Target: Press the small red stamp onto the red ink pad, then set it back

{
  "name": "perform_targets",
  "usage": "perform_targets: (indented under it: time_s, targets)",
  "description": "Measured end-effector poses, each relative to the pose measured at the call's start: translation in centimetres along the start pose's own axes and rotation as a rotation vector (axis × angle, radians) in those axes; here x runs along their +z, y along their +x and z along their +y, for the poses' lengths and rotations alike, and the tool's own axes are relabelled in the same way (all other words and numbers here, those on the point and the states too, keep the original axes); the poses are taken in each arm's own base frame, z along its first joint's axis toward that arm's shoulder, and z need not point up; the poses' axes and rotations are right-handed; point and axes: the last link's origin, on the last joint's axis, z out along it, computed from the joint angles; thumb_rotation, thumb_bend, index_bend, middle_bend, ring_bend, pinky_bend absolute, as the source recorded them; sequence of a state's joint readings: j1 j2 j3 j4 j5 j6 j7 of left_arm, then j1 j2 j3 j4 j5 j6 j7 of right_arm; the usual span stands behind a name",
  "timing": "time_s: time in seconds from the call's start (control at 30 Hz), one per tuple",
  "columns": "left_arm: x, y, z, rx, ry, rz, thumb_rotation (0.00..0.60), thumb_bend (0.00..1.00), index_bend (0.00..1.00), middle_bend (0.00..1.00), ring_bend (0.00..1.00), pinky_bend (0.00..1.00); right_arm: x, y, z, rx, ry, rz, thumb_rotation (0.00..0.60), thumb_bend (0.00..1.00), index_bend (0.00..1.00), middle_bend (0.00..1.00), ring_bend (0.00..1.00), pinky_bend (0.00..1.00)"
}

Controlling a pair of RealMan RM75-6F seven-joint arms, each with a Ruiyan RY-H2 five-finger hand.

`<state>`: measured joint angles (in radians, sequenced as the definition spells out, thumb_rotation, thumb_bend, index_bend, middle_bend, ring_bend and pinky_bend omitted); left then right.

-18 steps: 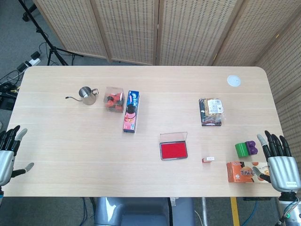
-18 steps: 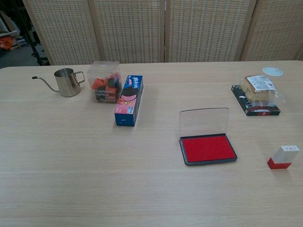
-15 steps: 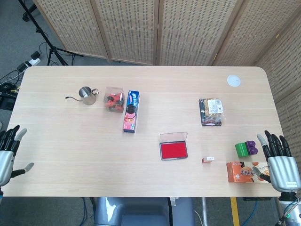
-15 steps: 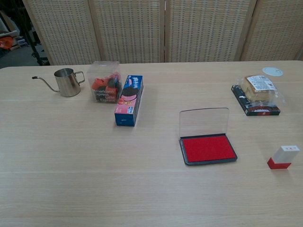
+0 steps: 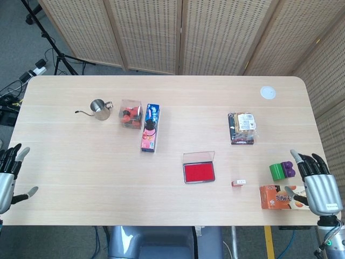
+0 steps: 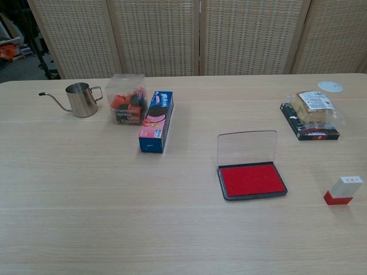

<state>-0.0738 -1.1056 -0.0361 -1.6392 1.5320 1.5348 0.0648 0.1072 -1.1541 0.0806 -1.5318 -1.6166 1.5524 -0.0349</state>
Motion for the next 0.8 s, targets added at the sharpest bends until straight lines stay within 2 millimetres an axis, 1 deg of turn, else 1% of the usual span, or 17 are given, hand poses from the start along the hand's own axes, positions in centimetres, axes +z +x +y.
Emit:
perform_targets:
  time_s: [0.03, 0.07, 0.13, 0.17, 0.23, 0.4, 0.57, 0.67, 0.8]
  targets:
    - [0.0, 0.0, 0.0, -0.001, 0.002, 0.002, 0.600, 0.00, 0.00, 0.00, 0.00, 0.00, 0.2, -0.1, 0.0, 0.001, 0.012, -0.001, 0.600, 0.00, 0.00, 0.73, 0.78, 0.90]
    - [0.0, 0.1, 0.0, -0.003, 0.003, 0.004, 0.600, 0.00, 0.00, 0.00, 0.00, 0.00, 0.4, -0.3, -0.1, 0.002, 0.030, -0.005, 0.600, 0.00, 0.00, 0.79, 0.84, 0.96]
    - [0.0, 0.2, 0.0, -0.005, 0.005, 0.010, 0.600, 0.00, 0.00, 0.00, 0.00, 0.00, 0.6, -0.8, -0.3, 0.003, 0.059, -0.022, 0.600, 0.00, 0.00, 0.86, 0.92, 1.00]
    - [0.0, 0.2, 0.0, -0.005, 0.005, 0.011, 0.600, 0.00, 0.00, 0.00, 0.00, 0.00, 0.7, -1.1, -0.4, 0.006, 0.074, -0.041, 0.600, 0.00, 0.00, 0.89, 0.95, 1.00]
    - [-0.1, 0.2, 0.0, -0.004, 0.006, 0.011, 0.600, 0.00, 0.00, 0.00, 0.00, 0.00, 0.7, -1.6, -0.7, 0.019, 0.094, -0.076, 0.600, 0.00, 0.01, 0.92, 0.98, 1.00]
    - [-0.1, 0.2, 0.0, 0.000, 0.009, 0.008, 0.600, 0.00, 0.00, 0.00, 0.00, 0.00, 1.1, -3.2, -1.7, 0.040, 0.153, -0.179, 0.600, 0.00, 0.08, 0.95, 1.00, 1.00]
    - [0.0, 0.2, 0.1, 0.000, 0.013, 0.009, 0.600, 0.00, 0.00, 0.00, 0.00, 0.00, 1.8, -5.2, -3.1, 0.041, 0.214, -0.272, 0.600, 0.00, 0.18, 0.96, 1.00, 1.00]
    - [0.0, 0.2, 0.1, -0.002, 0.014, 0.008, 0.600, 0.00, 0.00, 0.00, 0.00, 0.00, 2.3, -6.3, -4.1, 0.024, 0.237, -0.302, 0.600, 0.00, 0.27, 0.96, 1.00, 1.00]
    - [0.1, 0.1, 0.0, -0.002, 0.018, 0.003, 0.600, 0.00, 0.00, 0.00, 0.00, 0.00, 3.0, -7.8, -4.6, -0.015, 0.247, -0.320, 0.600, 0.00, 0.34, 0.96, 1.00, 1.00]
